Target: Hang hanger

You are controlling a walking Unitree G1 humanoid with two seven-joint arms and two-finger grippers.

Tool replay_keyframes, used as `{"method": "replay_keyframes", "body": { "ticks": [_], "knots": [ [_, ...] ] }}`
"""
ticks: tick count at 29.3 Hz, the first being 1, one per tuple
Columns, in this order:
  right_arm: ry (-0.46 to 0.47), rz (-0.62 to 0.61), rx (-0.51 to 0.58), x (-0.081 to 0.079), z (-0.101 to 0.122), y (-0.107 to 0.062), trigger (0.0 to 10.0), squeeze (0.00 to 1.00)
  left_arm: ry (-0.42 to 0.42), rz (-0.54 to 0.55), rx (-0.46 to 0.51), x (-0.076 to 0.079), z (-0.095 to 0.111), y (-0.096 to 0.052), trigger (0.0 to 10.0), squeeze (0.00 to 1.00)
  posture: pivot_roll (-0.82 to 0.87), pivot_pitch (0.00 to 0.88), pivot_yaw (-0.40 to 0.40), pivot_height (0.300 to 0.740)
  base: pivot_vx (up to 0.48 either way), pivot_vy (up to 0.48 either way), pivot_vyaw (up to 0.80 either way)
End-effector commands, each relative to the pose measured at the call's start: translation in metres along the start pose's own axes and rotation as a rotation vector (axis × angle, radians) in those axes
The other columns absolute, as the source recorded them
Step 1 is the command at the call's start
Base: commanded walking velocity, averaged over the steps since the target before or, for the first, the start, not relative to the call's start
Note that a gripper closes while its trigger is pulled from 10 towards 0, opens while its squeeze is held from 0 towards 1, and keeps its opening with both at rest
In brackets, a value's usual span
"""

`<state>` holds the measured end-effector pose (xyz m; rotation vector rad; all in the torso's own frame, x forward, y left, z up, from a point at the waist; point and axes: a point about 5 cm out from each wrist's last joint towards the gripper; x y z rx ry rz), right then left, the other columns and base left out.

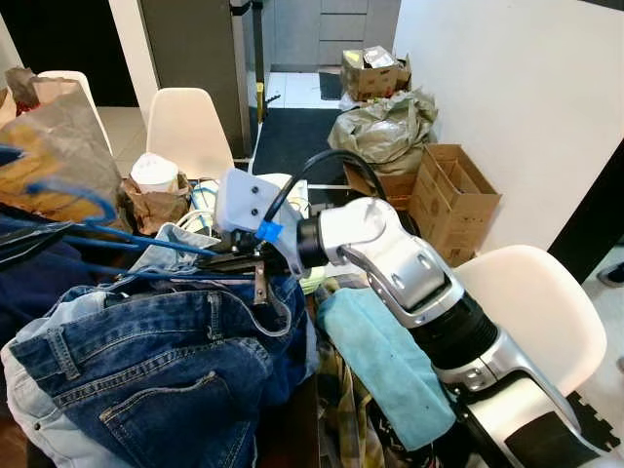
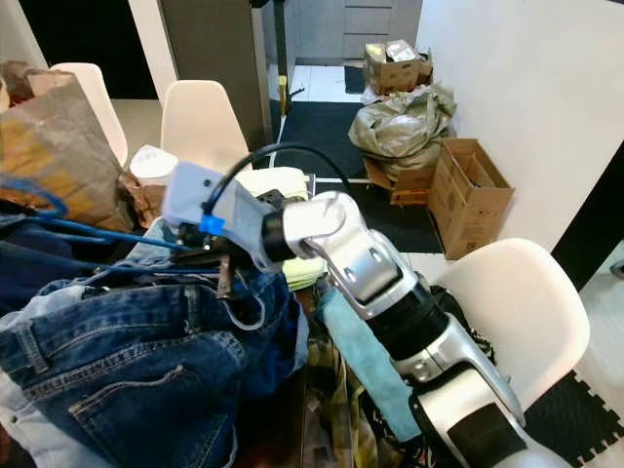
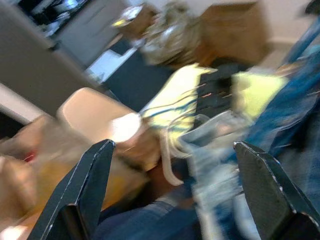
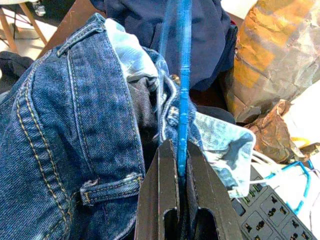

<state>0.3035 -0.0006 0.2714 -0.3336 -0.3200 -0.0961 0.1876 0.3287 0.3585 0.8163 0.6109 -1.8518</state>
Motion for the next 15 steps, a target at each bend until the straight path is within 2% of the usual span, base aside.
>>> {"method": "replay_keyframes", "body": {
  "ticks": [1, 2, 4, 5, 7, 8, 10, 11, 12, 15],
  "knots": [
    [0.003, 0.000, 0.001, 0.000, 0.000, 0.000, 10.0, 0.00, 0.056, 0.006, -0.033, -0.004, 0.003, 0.001, 10.0, 0.00, 0.02, 0.026, -0.010, 0.740, 0.000, 0.000, 0.00],
    [0.003, 0.001, 0.002, -0.001, 0.000, 0.001, 10.0, 0.00, 0.080, 0.091, -0.047, -0.015, 0.003, -0.001, 10.0, 0.00, 0.02, 0.025, -0.010, 0.740, 0.000, 0.000, 0.00],
    [0.003, 0.001, 0.002, -0.001, 0.000, 0.001, 10.0, 0.00, 0.080, 0.091, -0.047, -0.015, 0.003, -0.001, 10.0, 0.00, 0.02, 0.025, -0.010, 0.740, 0.000, 0.000, 0.00],
    [0.003, 0.001, 0.001, -0.001, 0.000, 0.001, 10.0, 0.00, 0.080, 0.168, -0.042, -0.025, 0.005, -0.006, 10.0, 0.00, 0.01, 0.022, -0.007, 0.740, 0.000, 0.000, 0.00],
    [0.004, 0.000, 0.000, -0.001, 0.000, 0.001, 10.0, 0.00, 0.062, 0.203, -0.024, -0.031, 0.006, -0.010, 10.0, 0.00, 0.01, 0.022, -0.007, 0.740, 0.000, 0.000, 0.00],
    [0.004, -0.002, -0.002, 0.000, -0.001, 0.001, 10.0, 0.00, 0.029, 0.190, 0.012, -0.030, 0.009, -0.013, 10.0, 0.00, 0.01, 0.023, -0.005, 0.740, 0.000, 0.000, 0.00],
    [0.006, -0.005, -0.006, 0.000, -0.001, 0.000, 10.0, 0.00, -0.023, 0.030, 0.095, -0.010, 0.015, -0.013, 10.0, 0.00, 0.01, 0.025, -0.004, 0.740, 0.000, 0.000, 0.00],
    [0.006, -0.005, -0.006, 0.000, -0.001, 0.000, 10.0, 0.00, -0.023, 0.030, 0.095, -0.010, 0.015, -0.013, 10.0, 0.00, 0.01, 0.025, -0.004, 0.740, 0.000, 0.000, 0.00],
    [0.007, -0.006, -0.007, 0.001, -0.001, 0.000, 10.0, 0.00, -0.059, -0.070, 0.151, 0.003, 0.020, -0.013, 10.0, 0.00, 0.01, 0.028, -0.002, 0.740, 0.000, 0.000, 0.00],
    [0.007, -0.007, -0.008, 0.001, -0.001, 0.000, 10.0, 0.00, -0.087, -0.118, 0.199, 0.009, 0.025, -0.015, 10.0, 0.00, 0.01, 0.028, -0.003, 0.740, 0.000, 0.000, 0.00]
  ]
}}
Point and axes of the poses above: a point about 5 cm out from each wrist's last joint towards the gripper, its own y axis pointing out of the wrist towards the gripper, its own z axis along the axis of the wrist's last joint, x = y × z, and after that the axes turned 8 degrees about y, right-handed
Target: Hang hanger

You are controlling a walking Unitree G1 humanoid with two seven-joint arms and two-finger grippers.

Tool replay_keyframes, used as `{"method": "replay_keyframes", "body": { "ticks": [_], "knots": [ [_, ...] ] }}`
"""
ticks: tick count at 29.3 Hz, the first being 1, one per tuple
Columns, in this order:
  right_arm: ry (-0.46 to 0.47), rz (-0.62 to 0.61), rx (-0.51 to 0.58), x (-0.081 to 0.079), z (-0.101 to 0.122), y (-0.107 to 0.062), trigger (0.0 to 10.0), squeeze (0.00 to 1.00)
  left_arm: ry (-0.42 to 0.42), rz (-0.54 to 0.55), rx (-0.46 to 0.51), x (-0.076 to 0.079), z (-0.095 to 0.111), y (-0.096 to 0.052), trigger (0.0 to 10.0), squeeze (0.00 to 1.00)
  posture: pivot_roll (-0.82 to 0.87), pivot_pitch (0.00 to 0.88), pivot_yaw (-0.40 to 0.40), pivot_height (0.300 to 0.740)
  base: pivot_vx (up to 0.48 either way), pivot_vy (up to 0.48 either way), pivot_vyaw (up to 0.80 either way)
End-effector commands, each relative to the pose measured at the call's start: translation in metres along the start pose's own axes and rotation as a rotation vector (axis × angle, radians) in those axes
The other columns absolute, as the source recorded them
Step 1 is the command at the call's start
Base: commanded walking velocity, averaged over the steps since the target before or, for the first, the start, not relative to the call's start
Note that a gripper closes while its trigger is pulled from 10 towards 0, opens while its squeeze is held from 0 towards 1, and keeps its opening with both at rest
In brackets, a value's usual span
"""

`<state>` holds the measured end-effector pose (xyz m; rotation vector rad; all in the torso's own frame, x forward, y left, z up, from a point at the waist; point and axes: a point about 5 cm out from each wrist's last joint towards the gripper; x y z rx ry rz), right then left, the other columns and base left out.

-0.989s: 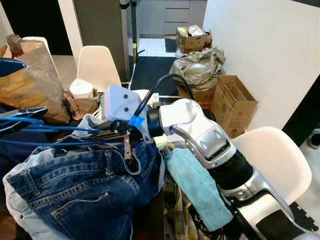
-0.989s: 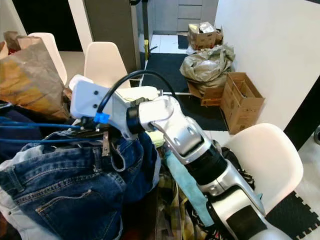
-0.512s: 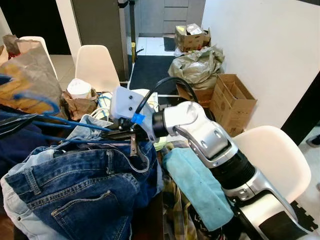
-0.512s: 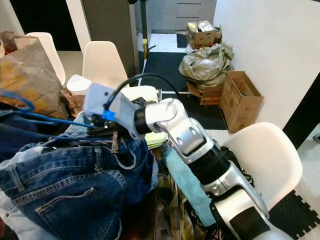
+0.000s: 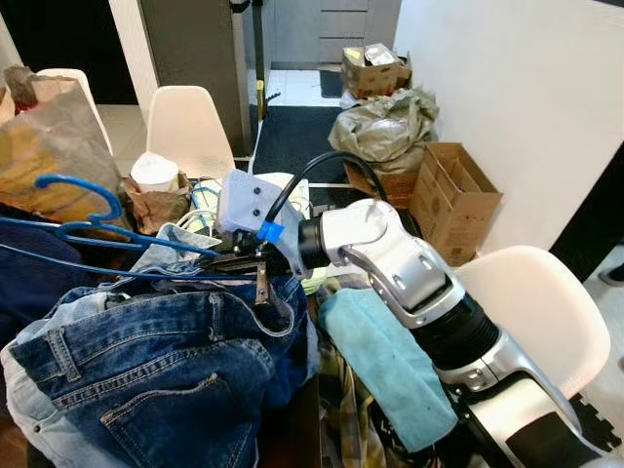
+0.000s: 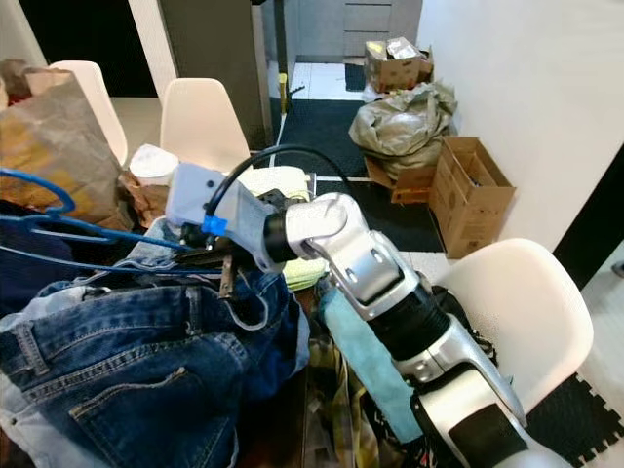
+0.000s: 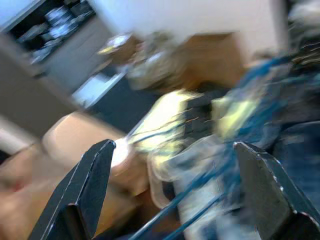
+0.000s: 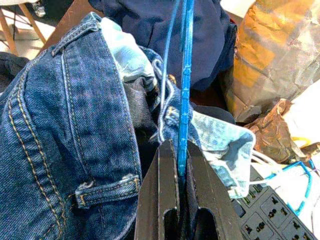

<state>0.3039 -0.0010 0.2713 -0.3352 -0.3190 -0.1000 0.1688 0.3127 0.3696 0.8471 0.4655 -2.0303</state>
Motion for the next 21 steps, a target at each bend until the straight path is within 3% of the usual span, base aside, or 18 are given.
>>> {"method": "replay_keyframes", "body": {
  "ticks": [1, 8, 9, 12, 14, 16, 18, 21],
  "knots": [
    [0.005, -0.005, -0.006, 0.001, -0.001, 0.000, 10.0, 0.00, -0.041, -0.041, 0.060, 0.006, 0.005, -0.002, 10.0, 0.00, 0.01, 0.028, -0.003, 0.740, 0.000, 0.000, 0.00],
    [0.007, -0.005, -0.013, 0.000, -0.002, -0.002, 10.0, 0.00, -0.078, -0.127, 0.063, 0.012, 0.003, -0.010, 10.0, 0.00, 0.01, 0.031, 0.000, 0.740, 0.000, 0.000, 0.00],
    [0.007, -0.006, -0.015, 0.001, -0.002, -0.002, 10.0, 0.00, -0.045, -0.094, -0.040, 0.008, -0.012, -0.012, 10.0, 0.00, 0.01, 0.032, 0.000, 0.740, 0.000, 0.000, 0.00],
    [0.007, -0.006, -0.015, 0.001, -0.002, -0.002, 10.0, 0.00, -0.045, -0.094, -0.040, 0.008, -0.012, -0.012, 10.0, 0.00, 0.01, 0.032, 0.000, 0.740, 0.000, 0.000, 0.00],
    [0.006, -0.005, -0.014, 0.001, -0.001, -0.002, 10.0, 0.00, -0.010, 0.043, -0.135, -0.009, -0.036, -0.018, 10.0, 0.00, 0.01, 0.034, 0.001, 0.740, 0.000, 0.000, 0.00],
    [0.006, -0.005, -0.014, 0.001, -0.001, -0.002, 10.0, 0.00, -0.010, 0.043, -0.135, -0.009, -0.036, -0.018, 10.0, 0.00, 0.01, 0.034, 0.001, 0.740, 0.000, 0.000, 0.00],
    [0.000, -0.002, -0.013, 0.001, 0.001, -0.004, 10.0, 0.00, -0.073, 0.117, -0.130, -0.017, -0.053, -0.024, 10.0, 0.00, 0.01, 0.037, 0.000, 0.740, 0.000, 0.000, 0.00],
    [-0.006, 0.003, -0.014, 0.000, 0.001, -0.005, 10.0, 0.00, -0.112, 0.111, -0.109, -0.016, -0.059, -0.021, 10.0, 0.00, 0.00, 0.038, 0.002, 0.740, 0.000, 0.000, 0.00]
  ]
}}
Point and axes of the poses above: a point about 5 cm out from each wrist's last joint towards the gripper, its own y axis pointing out of the wrist towards the gripper, its own z axis along the axis of the wrist's last joint, x = y × z, and after that the axes turned 8 degrees about y, right-handed
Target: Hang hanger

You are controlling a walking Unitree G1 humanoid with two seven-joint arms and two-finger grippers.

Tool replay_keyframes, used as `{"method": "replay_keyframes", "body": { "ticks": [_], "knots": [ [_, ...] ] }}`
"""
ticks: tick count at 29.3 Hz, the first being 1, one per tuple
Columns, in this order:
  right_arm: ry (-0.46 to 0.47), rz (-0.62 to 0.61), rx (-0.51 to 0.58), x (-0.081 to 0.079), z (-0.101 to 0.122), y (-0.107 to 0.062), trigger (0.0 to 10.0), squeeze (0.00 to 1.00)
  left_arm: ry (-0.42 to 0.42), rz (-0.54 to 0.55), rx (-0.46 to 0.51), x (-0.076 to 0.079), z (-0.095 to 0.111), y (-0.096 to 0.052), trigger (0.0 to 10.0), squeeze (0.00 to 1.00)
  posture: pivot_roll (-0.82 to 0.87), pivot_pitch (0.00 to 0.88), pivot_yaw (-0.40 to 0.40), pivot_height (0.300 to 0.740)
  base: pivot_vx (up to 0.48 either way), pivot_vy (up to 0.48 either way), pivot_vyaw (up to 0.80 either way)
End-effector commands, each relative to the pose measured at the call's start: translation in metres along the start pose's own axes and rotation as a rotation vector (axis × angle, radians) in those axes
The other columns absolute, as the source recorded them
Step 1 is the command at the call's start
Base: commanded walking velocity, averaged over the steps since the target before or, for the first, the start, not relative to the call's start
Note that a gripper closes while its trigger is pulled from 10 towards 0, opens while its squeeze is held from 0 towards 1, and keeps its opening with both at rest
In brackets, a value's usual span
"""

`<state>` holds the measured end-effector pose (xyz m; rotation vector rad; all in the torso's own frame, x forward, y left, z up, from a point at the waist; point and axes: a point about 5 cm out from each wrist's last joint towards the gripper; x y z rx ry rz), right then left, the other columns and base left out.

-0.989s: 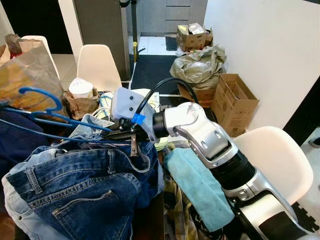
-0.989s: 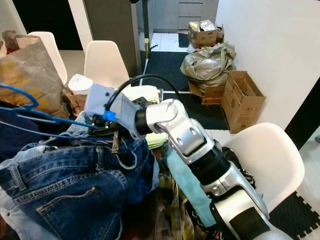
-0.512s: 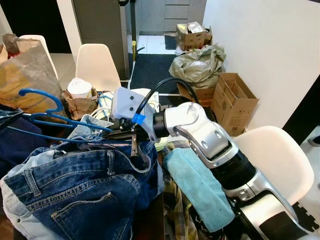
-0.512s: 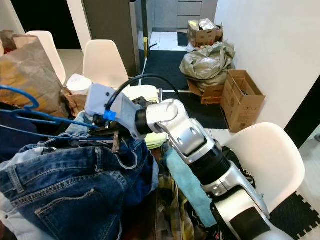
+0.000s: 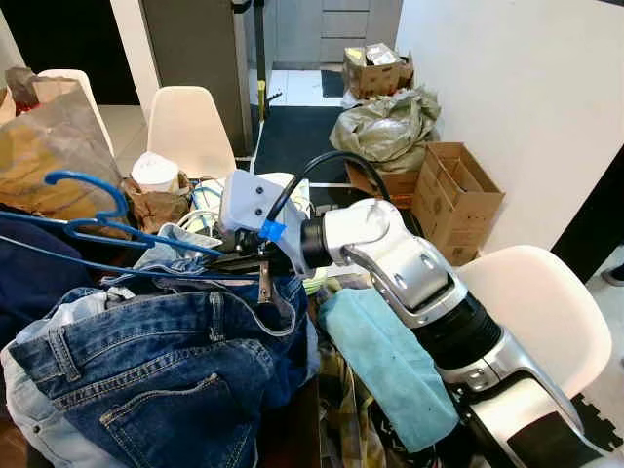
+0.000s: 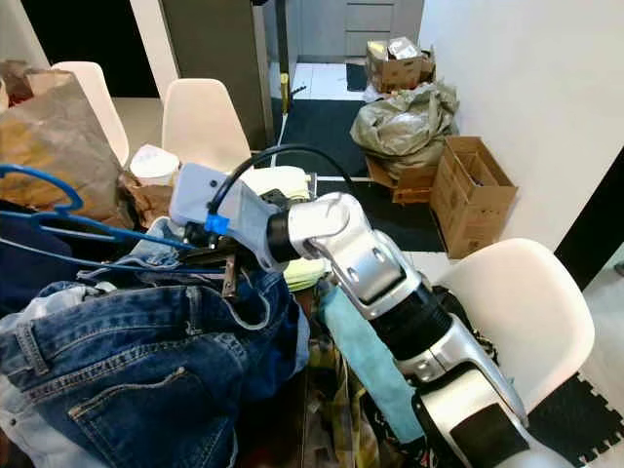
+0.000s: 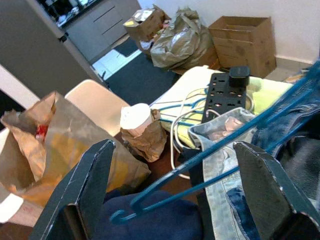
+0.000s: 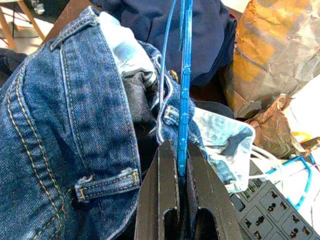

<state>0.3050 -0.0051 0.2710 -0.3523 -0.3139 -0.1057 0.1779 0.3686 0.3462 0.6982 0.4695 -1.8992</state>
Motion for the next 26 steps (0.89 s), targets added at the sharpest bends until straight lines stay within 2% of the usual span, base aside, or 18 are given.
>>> {"method": "replay_keyframes", "body": {
  "ticks": [1, 4, 5, 7, 9, 12, 13, 15, 19, 20, 22, 23, 26],
  "knots": [
    [-0.015, 0.010, 0.005, -0.002, 0.004, -0.002, 10.0, 0.00, -0.055, -0.039, 0.016, 0.006, -0.009, 0.007, 10.0, 0.00, 0.00, 0.038, 0.005, 0.740, 0.000, 0.000, 0.00],
    [-0.018, 0.014, 0.006, -0.003, 0.004, -0.003, 10.0, 0.00, -0.073, -0.070, 0.005, 0.011, -0.014, 0.012, 10.0, 0.00, 0.00, 0.039, 0.007, 0.740, 0.000, 0.000, 0.00],
    [-0.019, 0.018, 0.008, -0.004, 0.005, -0.002, 10.0, 0.00, -0.098, -0.144, -0.027, 0.023, -0.023, 0.019, 10.0, 0.00, 0.00, 0.039, 0.009, 0.740, 0.000, 0.000, 0.00],
    [-0.019, 0.018, 0.008, -0.004, 0.005, -0.002, 10.0, 0.00, -0.098, -0.144, -0.027, 0.023, -0.023, 0.019, 10.0, 0.00, 0.00, 0.039, 0.009, 0.740, 0.000, 0.000, 0.00],
    [-0.018, 0.021, 0.008, -0.005, 0.005, -0.002, 10.0, 0.00, -0.134, -0.232, -0.046, 0.037, -0.031, 0.022, 10.0, 0.00, -0.01, 0.040, 0.009, 0.740, 0.000, 0.000, 0.00],
    [-0.018, 0.021, 0.008, -0.005, 0.005, -0.002, 10.0, 0.00, -0.134, -0.232, -0.046, 0.037, -0.031, 0.022, 10.0, 0.00, -0.01, 0.040, 0.009, 0.740, 0.000, 0.000, 0.00],
    [-0.019, 0.021, 0.008, -0.005, 0.005, -0.002, 10.0, 0.00, -0.150, -0.270, -0.051, 0.044, -0.036, 0.025, 10.0, 0.00, -0.01, 0.040, 0.008, 0.740, 0.000, 0.000, 0.00],
    [-0.019, 0.021, 0.008, -0.005, 0.005, -0.003, 10.0, 0.00, -0.164, -0.284, -0.052, 0.047, -0.039, 0.027, 10.0, 0.00, -0.01, 0.042, 0.010, 0.740, 0.000, 0.000, 0.00],
    [-0.020, 0.020, 0.008, -0.005, 0.005, -0.004, 10.0, 0.00, -0.171, -0.293, -0.051, 0.047, -0.045, 0.031, 10.0, 0.00, -0.01, 0.042, 0.012, 0.740, 0.000, 0.000, 0.00],
    [-0.021, 0.019, 0.008, -0.005, 0.005, -0.004, 10.0, 0.00, -0.177, -0.296, -0.046, 0.046, -0.046, 0.032, 7.2, 0.00, -0.01, 0.042, 0.014, 0.740, 0.000, 0.000, 0.00],
    [-0.021, 0.019, 0.008, -0.005, 0.005, -0.004, 10.0, 0.00, -0.177, -0.296, -0.046, 0.046, -0.046, 0.032, 7.2, 0.00, -0.01, 0.042, 0.014, 0.740, 0.000, 0.000, 0.00],
    [-0.021, 0.018, 0.009, -0.005, 0.005, -0.004, 10.0, 0.00, -0.182, -0.302, -0.041, 0.045, -0.046, 0.033, 0.0, 0.00, -0.01, 0.041, 0.016, 0.740, 0.000, 0.000, 0.00],
    [-0.021, 0.017, 0.009, -0.005, 0.005, -0.003, 10.0, 0.00, -0.186, -0.307, -0.038, 0.045, -0.046, 0.033, 0.0, 0.00, -0.01, 0.040, 0.017, 0.740, 0.000, 0.000, 0.00]
  ]
}}
Point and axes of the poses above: a point about 5 cm out from each wrist's last joint towards the gripper, its own y axis pointing out of the wrist towards the gripper, its own z axis along the axis of the wrist's last joint, x = y × z, and after that the axes turned 8 degrees about y, right-handed
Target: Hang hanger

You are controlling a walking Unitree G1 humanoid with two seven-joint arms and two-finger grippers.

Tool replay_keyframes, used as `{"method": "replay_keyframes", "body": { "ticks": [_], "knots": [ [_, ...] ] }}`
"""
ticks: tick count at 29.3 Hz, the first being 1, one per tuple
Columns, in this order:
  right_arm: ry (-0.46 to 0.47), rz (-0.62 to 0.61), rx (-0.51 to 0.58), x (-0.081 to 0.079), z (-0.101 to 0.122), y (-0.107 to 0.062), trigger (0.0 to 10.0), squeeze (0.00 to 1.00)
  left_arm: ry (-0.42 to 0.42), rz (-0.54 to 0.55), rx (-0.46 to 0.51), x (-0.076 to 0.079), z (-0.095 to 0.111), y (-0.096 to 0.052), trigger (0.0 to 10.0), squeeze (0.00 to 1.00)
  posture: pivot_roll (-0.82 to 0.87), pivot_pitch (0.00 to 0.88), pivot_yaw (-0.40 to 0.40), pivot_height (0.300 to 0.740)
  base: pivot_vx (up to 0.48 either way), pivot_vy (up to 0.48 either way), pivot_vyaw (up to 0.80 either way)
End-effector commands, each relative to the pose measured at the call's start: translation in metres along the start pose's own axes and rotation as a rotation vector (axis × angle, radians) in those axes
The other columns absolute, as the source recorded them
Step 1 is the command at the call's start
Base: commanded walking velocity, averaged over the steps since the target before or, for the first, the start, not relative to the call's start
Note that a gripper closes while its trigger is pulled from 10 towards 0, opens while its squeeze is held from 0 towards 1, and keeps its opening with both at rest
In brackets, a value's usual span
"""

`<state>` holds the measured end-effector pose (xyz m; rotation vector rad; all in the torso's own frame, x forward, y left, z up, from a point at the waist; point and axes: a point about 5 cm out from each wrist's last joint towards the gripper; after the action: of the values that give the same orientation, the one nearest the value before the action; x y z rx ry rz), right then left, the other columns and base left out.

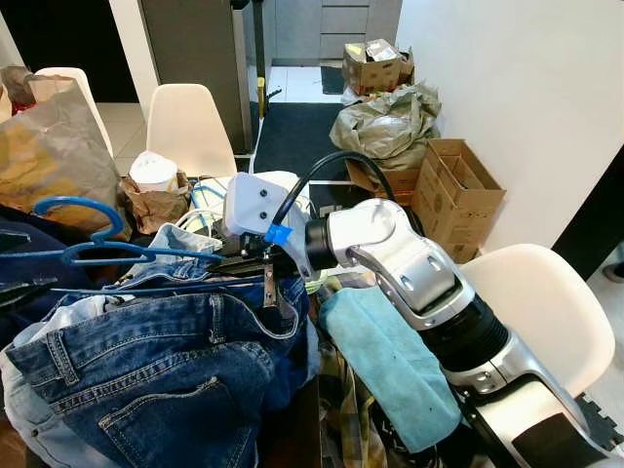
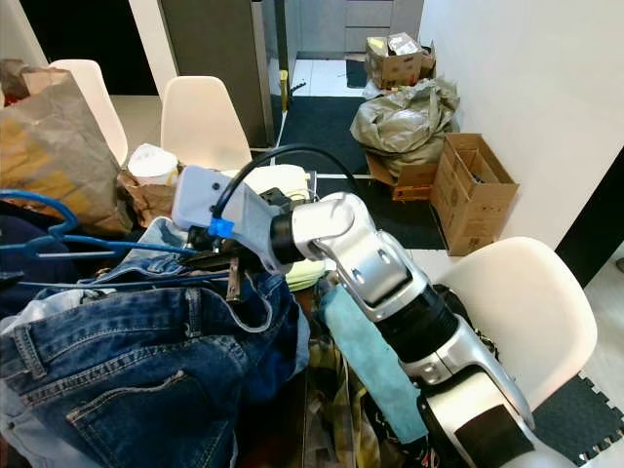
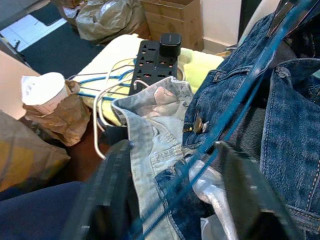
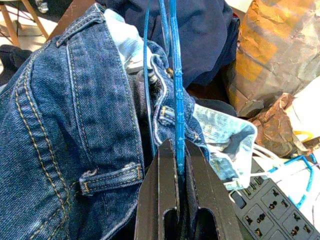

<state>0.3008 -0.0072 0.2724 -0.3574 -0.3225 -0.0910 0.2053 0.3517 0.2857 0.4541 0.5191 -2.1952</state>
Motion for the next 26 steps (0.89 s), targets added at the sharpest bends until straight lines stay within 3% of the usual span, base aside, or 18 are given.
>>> {"method": "replay_keyframes", "body": {
  "ticks": [1, 11, 12, 13, 14, 15, 16, 17, 22, 26],
  "knots": [
    [-0.010, 0.003, 0.012, -0.002, 0.004, 0.000, 10.0, 0.00, -0.013, -0.020, 0.001, 0.001, -0.003, 0.001, 0.0, 0.00, -0.01, 0.039, 0.017, 0.740, 0.000, 0.000, 0.00],
    [-0.011, 0.005, 0.017, -0.002, 0.005, 0.001, 10.0, 0.00, 0.053, 0.037, -0.036, -0.007, 0.001, 0.000, 0.0, 0.00, 0.00, 0.033, 0.016, 0.740, 0.000, 0.000, 0.00],
    [-0.012, 0.009, 0.018, -0.003, 0.005, 0.001, 10.0, 0.00, 0.120, 0.112, -0.089, -0.020, 0.007, -0.010, 0.0, 0.00, 0.00, 0.031, 0.015, 0.740, 0.000, 0.000, 0.00],
    [-0.012, 0.009, 0.018, -0.003, 0.005, 0.001, 10.0, 0.00, 0.120, 0.112, -0.089, -0.020, 0.007, -0.010, 0.0, 0.00, 0.00, 0.031, 0.015, 0.740, 0.000, 0.000, 0.00],
    [-0.003, 0.006, 0.022, -0.001, 0.004, -0.002, 10.0, 0.00, 0.187, 0.182, -0.149, -0.036, 0.016, -0.025, 0.0, 0.00, 0.00, 0.029, 0.014, 0.740, 0.000, 0.000, 0.00],
    [-0.003, 0.006, 0.022, -0.001, 0.004, -0.002, 10.0, 0.00, 0.187, 0.182, -0.149, -0.036, 0.016, -0.025, 0.0, 0.00, 0.00, 0.029, 0.014, 0.740, 0.000, 0.000, 0.00],
    [0.024, -0.001, 0.039, 0.001, 0.003, -0.005, 10.0, 0.00, 0.237, 0.229, -0.199, -0.046, 0.025, -0.038, 0.0, 0.00, 0.01, 0.029, 0.015, 0.740, 0.000, 0.000, 0.00],
    [0.080, 0.029, 0.097, 0.002, 0.006, -0.009, 10.0, 1.00, 0.275, 0.247, -0.234, -0.053, 0.034, -0.048, 0.0, 0.00, 0.02, 0.029, 0.015, 0.740, 0.000, 0.000, 0.00],
    [0.105, 0.059, 0.138, 0.002, 0.009, -0.012, 10.0, 1.00, 0.295, 0.245, -0.254, -0.055, 0.038, -0.052, 0.0, 0.00, 0.02, 0.025, 0.016, 0.740, 0.000, 0.000, 0.00],
    [0.155, 0.132, 0.269, -0.004, 0.018, -0.014, 10.0, 1.00, 0.330, 0.217, -0.241, -0.055, 0.051, -0.055, 0.0, 0.00, 0.02, 0.022, 0.015, 0.740, 0.000, 0.000, 0.00]
  ]
}}
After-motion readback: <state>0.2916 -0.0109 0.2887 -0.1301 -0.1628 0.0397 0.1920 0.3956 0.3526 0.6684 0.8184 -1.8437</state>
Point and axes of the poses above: a point about 5 cm out from each wrist's last joint towards the gripper, its own y axis pointing out of the wrist towards the gripper, its own z axis along the axis of the wrist's last joint, x = y × z, and after that the axes turned 8 degrees about y, right-handed
